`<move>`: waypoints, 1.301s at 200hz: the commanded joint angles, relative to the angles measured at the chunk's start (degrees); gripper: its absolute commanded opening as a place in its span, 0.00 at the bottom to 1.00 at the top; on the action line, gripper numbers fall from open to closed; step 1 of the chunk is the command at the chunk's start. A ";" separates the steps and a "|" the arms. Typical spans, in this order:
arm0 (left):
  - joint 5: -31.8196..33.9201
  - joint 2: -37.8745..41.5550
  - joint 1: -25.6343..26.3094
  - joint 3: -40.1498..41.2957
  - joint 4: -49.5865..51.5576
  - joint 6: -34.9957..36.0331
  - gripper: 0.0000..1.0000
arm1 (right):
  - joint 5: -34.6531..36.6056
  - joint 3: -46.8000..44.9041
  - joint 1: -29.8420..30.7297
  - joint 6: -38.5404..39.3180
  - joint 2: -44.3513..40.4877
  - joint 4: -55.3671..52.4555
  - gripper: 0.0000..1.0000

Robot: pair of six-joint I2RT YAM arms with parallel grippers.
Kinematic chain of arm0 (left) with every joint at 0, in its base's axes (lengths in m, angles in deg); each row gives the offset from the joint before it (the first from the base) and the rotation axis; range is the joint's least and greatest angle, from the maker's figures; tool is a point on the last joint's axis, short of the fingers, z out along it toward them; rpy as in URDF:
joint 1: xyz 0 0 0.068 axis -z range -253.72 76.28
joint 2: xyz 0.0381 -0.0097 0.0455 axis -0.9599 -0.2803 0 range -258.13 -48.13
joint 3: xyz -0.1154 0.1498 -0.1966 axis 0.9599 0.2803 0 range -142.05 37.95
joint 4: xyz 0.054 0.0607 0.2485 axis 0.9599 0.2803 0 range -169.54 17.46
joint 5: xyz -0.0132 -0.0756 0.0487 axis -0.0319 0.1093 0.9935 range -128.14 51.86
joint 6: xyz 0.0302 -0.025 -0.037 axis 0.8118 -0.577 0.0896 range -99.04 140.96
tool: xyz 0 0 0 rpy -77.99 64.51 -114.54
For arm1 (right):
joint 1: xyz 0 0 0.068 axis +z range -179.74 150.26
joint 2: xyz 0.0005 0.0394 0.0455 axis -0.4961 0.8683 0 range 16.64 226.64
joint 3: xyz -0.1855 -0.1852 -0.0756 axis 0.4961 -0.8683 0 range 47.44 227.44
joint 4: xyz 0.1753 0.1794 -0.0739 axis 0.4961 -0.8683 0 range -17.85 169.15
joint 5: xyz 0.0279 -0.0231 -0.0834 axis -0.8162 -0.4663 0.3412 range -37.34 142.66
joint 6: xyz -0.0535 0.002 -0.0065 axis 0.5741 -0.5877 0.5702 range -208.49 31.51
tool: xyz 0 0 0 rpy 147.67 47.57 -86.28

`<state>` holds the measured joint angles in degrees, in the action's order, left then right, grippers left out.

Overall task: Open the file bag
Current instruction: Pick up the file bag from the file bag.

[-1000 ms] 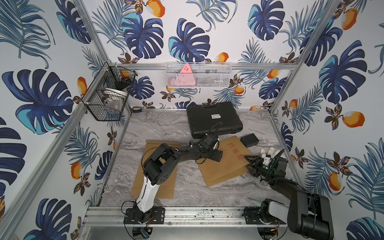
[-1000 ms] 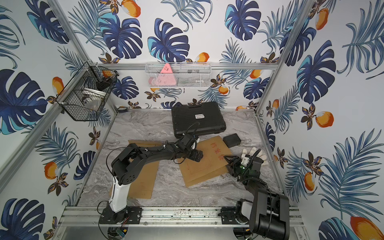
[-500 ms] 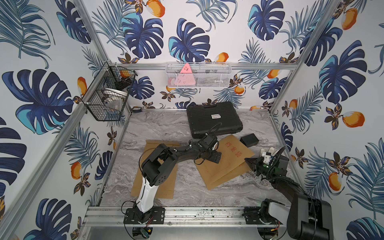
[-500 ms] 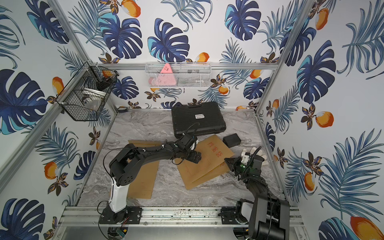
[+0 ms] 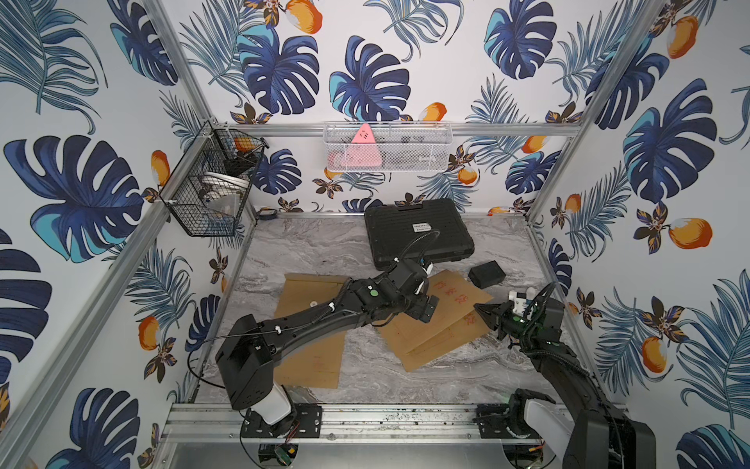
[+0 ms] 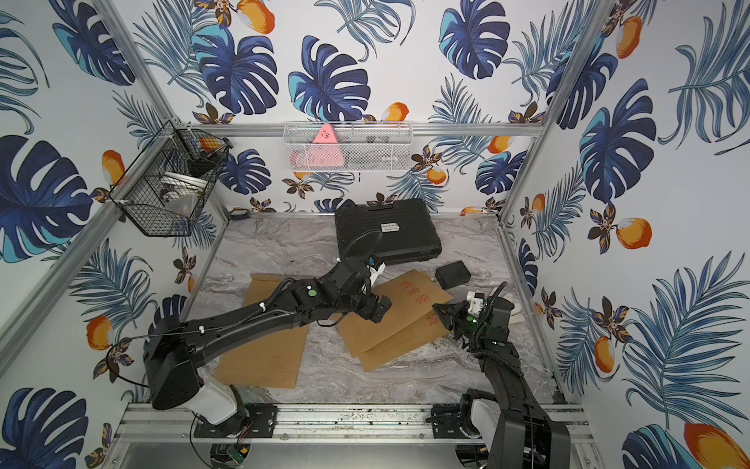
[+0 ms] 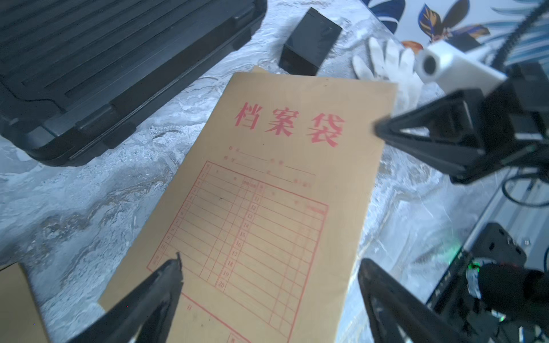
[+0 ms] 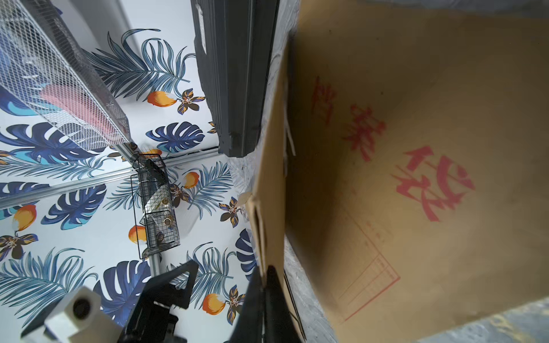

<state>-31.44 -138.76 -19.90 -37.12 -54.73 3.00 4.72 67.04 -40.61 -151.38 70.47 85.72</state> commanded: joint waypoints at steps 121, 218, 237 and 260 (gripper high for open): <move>32.82 -19.91 18.00 -20.79 19.29 1.81 0.77 | 10.33 14.94 7.18 -1.80 -6.02 -18.89 0.00; 37.41 -22.69 17.98 -24.64 21.97 3.02 0.03 | 10.41 16.85 7.27 0.02 -5.48 -21.31 0.00; 37.51 -21.64 17.83 -23.81 21.53 2.84 0.00 | 10.59 17.49 7.27 0.42 -5.69 -21.86 0.00; 37.51 -20.22 17.45 -22.95 21.43 2.58 0.00 | 10.26 18.13 7.27 0.57 -5.70 -21.71 0.00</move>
<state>4.56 -160.49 -2.13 -60.68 -34.11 6.04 14.81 84.11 -33.27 -151.34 64.87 63.89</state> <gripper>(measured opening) 0.072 0.054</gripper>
